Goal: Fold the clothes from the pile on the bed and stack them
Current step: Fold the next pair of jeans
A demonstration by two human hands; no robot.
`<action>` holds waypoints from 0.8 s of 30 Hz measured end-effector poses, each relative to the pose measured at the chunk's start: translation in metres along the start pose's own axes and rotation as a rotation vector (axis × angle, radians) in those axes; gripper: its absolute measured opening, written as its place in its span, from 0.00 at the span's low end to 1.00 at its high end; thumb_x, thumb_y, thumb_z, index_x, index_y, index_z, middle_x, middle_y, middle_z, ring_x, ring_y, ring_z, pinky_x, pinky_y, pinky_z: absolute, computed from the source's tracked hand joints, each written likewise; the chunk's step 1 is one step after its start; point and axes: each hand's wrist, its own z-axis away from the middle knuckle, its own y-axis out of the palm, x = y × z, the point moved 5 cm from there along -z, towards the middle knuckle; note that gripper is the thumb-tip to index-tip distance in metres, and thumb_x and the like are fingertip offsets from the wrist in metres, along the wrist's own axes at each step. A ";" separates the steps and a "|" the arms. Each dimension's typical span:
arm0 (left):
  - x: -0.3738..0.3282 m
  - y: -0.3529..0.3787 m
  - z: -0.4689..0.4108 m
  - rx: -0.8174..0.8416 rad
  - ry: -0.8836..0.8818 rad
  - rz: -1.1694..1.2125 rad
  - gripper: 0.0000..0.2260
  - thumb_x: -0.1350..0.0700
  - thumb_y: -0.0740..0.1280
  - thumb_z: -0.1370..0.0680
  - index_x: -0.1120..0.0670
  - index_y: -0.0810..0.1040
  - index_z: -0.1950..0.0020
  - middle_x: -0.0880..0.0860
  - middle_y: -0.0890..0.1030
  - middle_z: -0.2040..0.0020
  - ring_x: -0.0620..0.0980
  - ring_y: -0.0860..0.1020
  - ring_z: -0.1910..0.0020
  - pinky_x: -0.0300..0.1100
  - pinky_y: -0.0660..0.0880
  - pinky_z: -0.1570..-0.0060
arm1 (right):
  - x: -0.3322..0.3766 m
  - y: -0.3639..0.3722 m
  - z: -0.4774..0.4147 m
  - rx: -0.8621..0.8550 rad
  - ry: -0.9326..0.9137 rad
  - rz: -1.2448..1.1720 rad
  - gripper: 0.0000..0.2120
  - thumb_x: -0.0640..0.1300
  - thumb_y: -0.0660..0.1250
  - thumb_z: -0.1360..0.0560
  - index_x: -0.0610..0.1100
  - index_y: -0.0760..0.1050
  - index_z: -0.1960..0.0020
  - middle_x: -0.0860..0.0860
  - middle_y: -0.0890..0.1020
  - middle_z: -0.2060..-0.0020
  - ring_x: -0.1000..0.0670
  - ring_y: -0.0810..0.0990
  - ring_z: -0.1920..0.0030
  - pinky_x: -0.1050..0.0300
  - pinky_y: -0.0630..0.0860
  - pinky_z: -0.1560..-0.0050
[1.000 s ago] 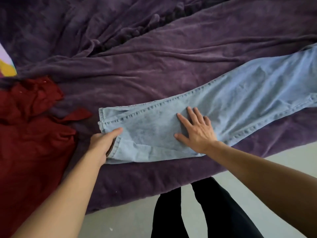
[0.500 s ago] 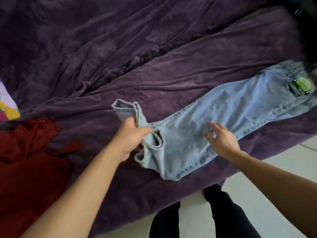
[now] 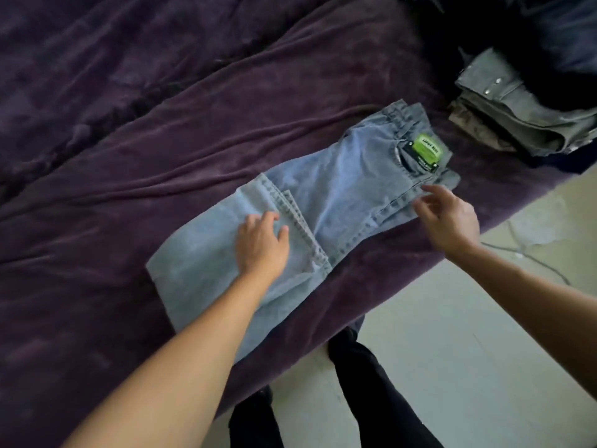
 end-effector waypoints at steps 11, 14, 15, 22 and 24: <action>0.006 0.083 -0.007 0.206 -0.011 -0.565 0.39 0.27 0.44 0.29 0.42 0.31 0.25 0.58 0.36 0.23 0.62 0.36 0.25 0.64 0.46 0.28 | -0.037 -0.003 -0.157 0.197 0.296 -0.104 0.43 0.68 0.74 0.40 0.48 0.70 0.32 0.49 0.79 0.41 0.45 0.80 0.44 0.50 0.77 0.43; 0.004 0.071 -0.004 0.250 -0.004 -0.547 0.38 0.29 0.51 0.26 0.41 0.36 0.24 0.56 0.38 0.22 0.59 0.39 0.24 0.61 0.48 0.28 | -0.021 0.005 -0.144 0.373 0.403 -0.365 0.23 0.52 0.79 0.36 0.45 0.77 0.45 0.45 0.85 0.56 0.44 0.84 0.60 0.44 0.82 0.58; 0.003 0.063 -0.003 0.223 -0.002 -0.503 0.36 0.31 0.53 0.25 0.41 0.42 0.23 0.55 0.42 0.21 0.58 0.43 0.23 0.59 0.50 0.28 | -0.010 0.000 -0.137 0.410 0.404 -0.421 0.20 0.48 0.79 0.35 0.44 0.78 0.47 0.45 0.85 0.59 0.44 0.85 0.62 0.44 0.83 0.62; 0.067 -0.033 0.035 -0.265 -0.317 0.006 0.16 0.58 0.66 0.23 0.62 0.74 0.36 0.64 0.76 0.41 0.64 0.73 0.41 0.55 0.70 0.41 | 0.137 -0.034 -0.060 0.352 -0.196 -0.405 0.12 0.48 0.75 0.33 0.49 0.78 0.52 0.52 0.84 0.60 0.51 0.83 0.60 0.50 0.81 0.58; 0.100 -0.055 0.058 -0.286 -0.413 -0.009 0.15 0.59 0.65 0.24 0.60 0.75 0.38 0.63 0.76 0.42 0.63 0.74 0.42 0.55 0.72 0.43 | 0.180 -0.017 -0.014 0.412 -0.330 -0.294 0.15 0.51 0.73 0.33 0.50 0.76 0.48 0.54 0.82 0.59 0.50 0.82 0.59 0.52 0.79 0.58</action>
